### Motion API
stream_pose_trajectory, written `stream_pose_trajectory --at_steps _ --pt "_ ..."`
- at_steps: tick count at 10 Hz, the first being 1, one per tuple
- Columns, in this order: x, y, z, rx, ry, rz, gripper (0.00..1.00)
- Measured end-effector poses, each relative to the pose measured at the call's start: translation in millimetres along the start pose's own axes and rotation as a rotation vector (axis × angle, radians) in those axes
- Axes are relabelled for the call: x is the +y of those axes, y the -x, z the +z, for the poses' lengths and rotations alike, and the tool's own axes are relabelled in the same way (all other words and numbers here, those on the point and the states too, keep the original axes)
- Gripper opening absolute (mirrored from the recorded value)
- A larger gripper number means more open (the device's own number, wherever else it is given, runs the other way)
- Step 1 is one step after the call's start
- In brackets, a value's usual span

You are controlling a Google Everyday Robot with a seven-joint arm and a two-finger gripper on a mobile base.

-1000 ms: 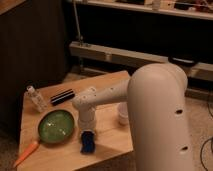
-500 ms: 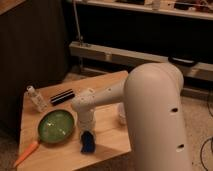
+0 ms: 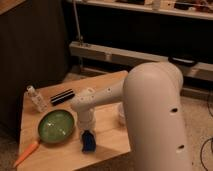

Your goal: Place the white sponge in the ceramic cup

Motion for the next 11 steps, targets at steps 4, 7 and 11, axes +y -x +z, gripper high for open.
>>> stream_pose_trajectory --at_steps 4,7,11 --pt "-13.2 -0.6 -48.1 -0.152 0.013 0.031 0.0" --pt "-12.2 -0.7 -47.7 -0.152 0.013 0.028 0.0" --pt "-23.3 1.7 -75.3 -0.186 0.023 0.046 0.0"
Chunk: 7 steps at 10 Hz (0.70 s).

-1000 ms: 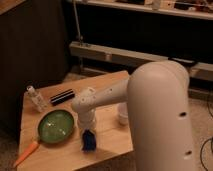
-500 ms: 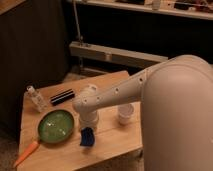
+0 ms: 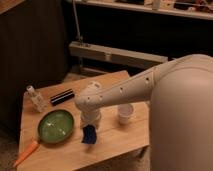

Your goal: Place the white sponge in the ceramic cup

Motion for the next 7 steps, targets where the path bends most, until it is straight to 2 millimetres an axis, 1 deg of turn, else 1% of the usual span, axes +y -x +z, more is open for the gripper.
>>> stream_pose_trajectory --at_steps 3,7 --pt "-2.8 10.7 -34.3 -0.005 -0.013 -0.019 0.0" --pt "-17.8 40.9 -122.7 -0.001 -0.073 -0.012 0.0"
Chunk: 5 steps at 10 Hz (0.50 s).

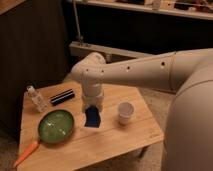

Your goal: Place the white sponge in the ceramic cup

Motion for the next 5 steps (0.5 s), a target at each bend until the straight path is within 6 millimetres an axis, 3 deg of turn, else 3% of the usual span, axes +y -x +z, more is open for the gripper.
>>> stream_pose_trajectory --at_steps 2,5 --pt "-5.3 3.9 -13.4 0.002 -0.006 0.007 0.0" --pt "-3.7 3.6 -13.1 0.003 -0.006 0.004 0.0"
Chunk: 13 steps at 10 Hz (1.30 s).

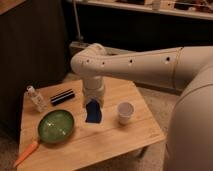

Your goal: Place the white sponge in the ceramic cup

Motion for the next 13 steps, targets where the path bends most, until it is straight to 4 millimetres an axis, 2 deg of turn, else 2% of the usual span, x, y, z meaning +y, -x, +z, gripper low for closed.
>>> stream_pose_trajectory --at_steps 9,11,13 --pt "-1.4 -0.7 0.3 -0.007 0.0 -0.003 0.0" --pt "-11.3 5.6 -4.2 -0.062 0.011 -0.009 0.0" --pt "-39.6 31.0 -15.6 -0.136 0.034 -0.021 0.0"
